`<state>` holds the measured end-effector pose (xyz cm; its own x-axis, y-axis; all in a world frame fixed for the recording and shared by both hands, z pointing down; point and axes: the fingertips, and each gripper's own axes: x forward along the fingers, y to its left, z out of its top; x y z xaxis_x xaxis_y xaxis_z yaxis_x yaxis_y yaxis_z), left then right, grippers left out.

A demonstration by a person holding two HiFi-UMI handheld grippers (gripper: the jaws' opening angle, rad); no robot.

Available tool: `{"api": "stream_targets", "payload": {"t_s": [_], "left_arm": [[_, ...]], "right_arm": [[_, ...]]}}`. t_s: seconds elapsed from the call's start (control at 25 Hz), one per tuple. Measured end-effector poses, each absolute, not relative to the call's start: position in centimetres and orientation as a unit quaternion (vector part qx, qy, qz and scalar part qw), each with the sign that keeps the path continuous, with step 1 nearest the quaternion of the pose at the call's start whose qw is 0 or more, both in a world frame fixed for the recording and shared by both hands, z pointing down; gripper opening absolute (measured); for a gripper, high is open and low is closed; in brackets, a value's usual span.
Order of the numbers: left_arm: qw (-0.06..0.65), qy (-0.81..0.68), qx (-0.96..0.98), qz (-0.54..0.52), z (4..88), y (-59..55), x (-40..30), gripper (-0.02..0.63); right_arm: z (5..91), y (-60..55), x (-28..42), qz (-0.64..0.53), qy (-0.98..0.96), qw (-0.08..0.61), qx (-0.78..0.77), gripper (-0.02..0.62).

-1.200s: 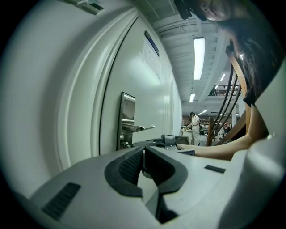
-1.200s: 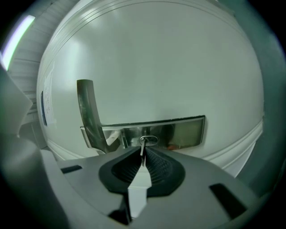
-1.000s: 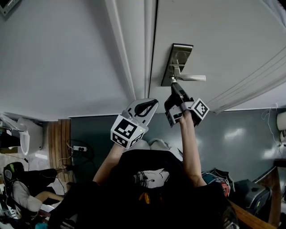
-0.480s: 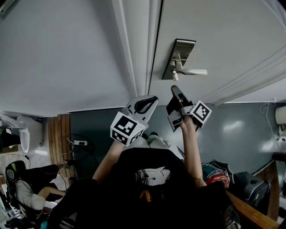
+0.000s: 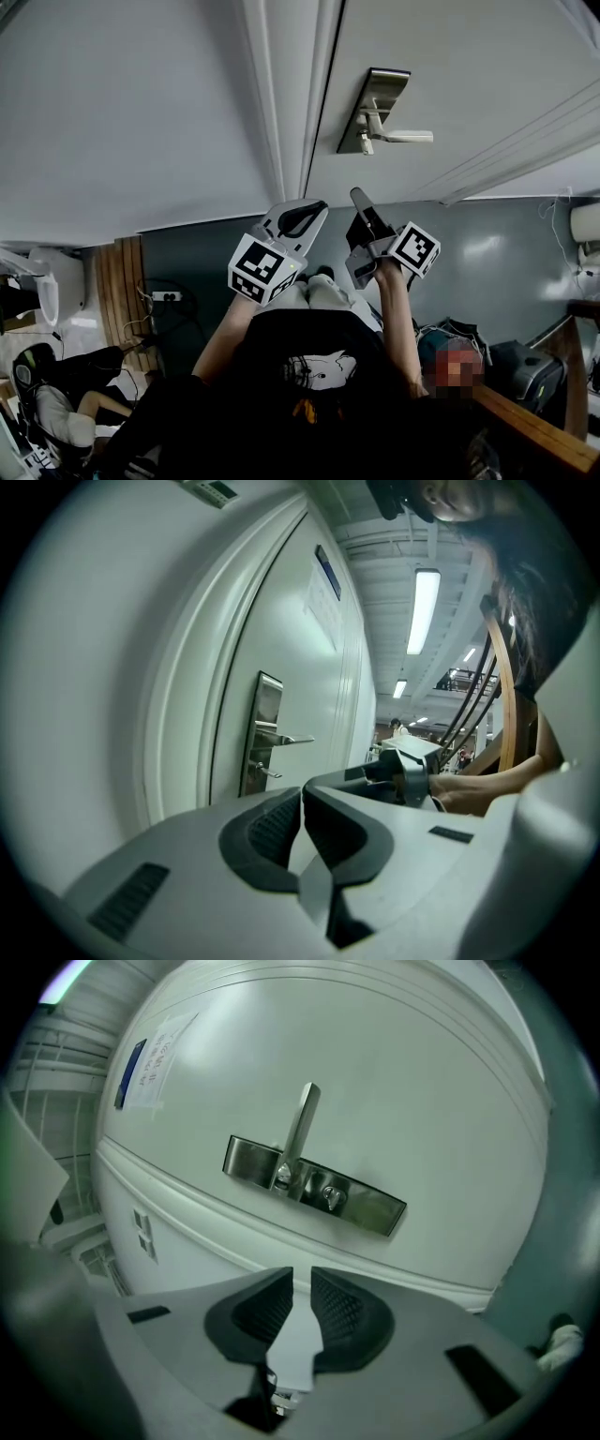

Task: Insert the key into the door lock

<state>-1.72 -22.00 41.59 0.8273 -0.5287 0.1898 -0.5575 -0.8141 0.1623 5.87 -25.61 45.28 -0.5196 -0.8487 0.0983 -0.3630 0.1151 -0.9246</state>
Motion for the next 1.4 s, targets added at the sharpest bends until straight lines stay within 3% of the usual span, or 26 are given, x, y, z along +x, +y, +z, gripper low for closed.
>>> {"api": "stream_targets", "payload": {"t_s": [0.72, 0.92, 1.4], "left_arm": [[0.122, -0.306, 0.943, 0.046, 40.1, -17.5, 2.7, 0.015], [0.138, -0.351, 0.925, 0.054, 43.0, -19.1, 0.0, 0.015], [0.15, -0.434, 0.886, 0.068, 43.5, -11.9, 3.7, 0.015]], "right_arm": [[43.6, -18.7, 9.9, -0.502, 0.731, 0.186, -0.424, 0.046], [45.7, -19.1, 8.8, -0.511, 0.736, 0.178, -0.406, 0.046], [44.9, -12.3, 15.3, -0.495, 0.775, 0.157, -0.36, 0.046]]}}
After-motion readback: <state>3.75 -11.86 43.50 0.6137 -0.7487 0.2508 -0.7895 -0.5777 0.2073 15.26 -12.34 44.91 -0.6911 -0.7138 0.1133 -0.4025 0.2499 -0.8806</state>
